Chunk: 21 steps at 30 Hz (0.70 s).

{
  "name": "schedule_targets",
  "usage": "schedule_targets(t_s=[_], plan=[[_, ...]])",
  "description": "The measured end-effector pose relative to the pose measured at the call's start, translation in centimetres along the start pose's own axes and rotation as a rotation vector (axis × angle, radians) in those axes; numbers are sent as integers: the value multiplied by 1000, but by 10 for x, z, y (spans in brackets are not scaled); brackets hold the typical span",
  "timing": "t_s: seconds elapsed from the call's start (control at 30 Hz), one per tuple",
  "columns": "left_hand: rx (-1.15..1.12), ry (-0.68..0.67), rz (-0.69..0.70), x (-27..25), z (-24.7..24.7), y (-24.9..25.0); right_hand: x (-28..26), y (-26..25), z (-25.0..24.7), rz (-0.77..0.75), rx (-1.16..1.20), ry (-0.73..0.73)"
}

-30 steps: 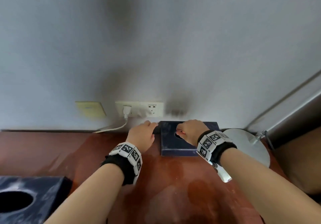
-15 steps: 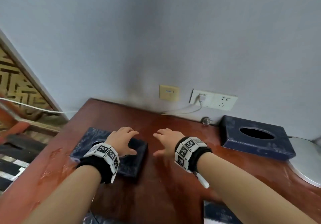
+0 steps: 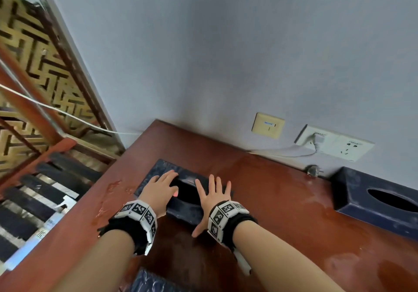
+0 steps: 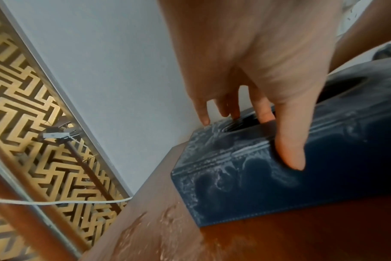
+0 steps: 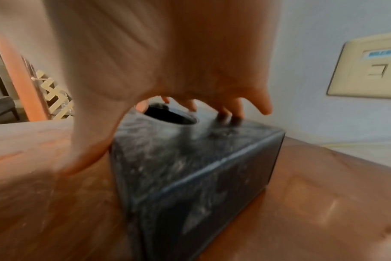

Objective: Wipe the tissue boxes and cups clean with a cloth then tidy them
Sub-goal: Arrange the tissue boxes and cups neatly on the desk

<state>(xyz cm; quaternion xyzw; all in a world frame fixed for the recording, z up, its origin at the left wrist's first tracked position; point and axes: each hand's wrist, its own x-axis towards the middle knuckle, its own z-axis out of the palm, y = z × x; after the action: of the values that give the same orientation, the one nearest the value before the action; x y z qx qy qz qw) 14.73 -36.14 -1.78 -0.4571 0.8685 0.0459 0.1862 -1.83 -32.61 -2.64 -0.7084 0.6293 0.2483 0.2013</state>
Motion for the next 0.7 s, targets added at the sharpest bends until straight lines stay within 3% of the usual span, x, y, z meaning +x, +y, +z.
schedule_targets(t_s=[0.17,0.3,0.5,0.7], plan=[[38,-90,-8,5,-14,5,1,10,6,-46,22,109],[-12,-89,49,12,-32,29,-11,55,2,-102,19,135],[-97,-17,246,48,-76,116,-69,161,3,-47,-74,234],[-179,-121,407,73,-105,231,-146,254,42,109,-54,194]])
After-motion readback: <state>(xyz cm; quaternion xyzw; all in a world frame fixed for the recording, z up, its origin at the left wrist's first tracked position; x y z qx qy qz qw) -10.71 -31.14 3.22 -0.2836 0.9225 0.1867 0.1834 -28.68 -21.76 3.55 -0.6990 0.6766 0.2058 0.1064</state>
